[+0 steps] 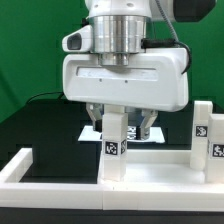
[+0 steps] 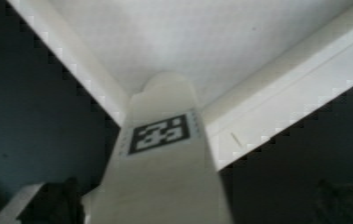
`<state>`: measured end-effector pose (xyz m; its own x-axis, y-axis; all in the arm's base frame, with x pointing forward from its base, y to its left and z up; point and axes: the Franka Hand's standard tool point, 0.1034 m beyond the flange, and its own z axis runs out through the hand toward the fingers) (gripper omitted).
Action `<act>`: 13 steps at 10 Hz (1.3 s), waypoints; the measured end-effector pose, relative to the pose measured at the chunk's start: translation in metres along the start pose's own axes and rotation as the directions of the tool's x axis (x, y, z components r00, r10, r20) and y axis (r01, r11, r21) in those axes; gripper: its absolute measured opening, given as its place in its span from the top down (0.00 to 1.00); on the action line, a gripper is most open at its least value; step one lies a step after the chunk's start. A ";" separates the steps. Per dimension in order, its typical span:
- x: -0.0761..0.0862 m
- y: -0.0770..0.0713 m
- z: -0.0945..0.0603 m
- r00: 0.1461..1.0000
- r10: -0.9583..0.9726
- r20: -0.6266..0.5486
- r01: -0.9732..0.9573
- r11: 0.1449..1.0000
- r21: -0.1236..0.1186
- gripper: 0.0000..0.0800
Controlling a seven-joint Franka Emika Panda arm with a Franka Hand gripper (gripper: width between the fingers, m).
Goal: Assemble desk
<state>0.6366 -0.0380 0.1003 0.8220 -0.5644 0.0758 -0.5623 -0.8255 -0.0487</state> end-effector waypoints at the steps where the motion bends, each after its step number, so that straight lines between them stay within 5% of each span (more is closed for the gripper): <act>1: 0.002 0.002 0.000 0.999 -0.053 -0.001 0.053 0.999 -0.001 0.19; 2: 0.002 0.003 0.000 0.999 -0.051 -0.001 0.051 0.999 -0.001 0.19; 3: 0.002 0.003 0.000 1.000 -0.016 0.000 0.016 1.000 -0.001 0.35; 4: 0.002 0.003 0.000 1.000 -0.017 0.000 0.017 1.000 -0.001 0.35; 6: 0.003 0.007 0.001 0.995 0.101 0.000 -0.101 0.995 -0.006 0.64; 9: 0.003 0.008 0.001 0.958 0.286 -0.001 -0.286 0.958 -0.007 0.64; 13: 0.005 0.013 0.001 0.619 0.784 0.050 -0.785 0.620 0.000 0.64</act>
Offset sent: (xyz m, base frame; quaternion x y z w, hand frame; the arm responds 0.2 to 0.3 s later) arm 0.0000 0.0000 0.0000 0.0000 0.0000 0.0000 1.0000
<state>0.6334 -0.0509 0.0990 0.0726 -0.9965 -0.0407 -0.9936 -0.0687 -0.0897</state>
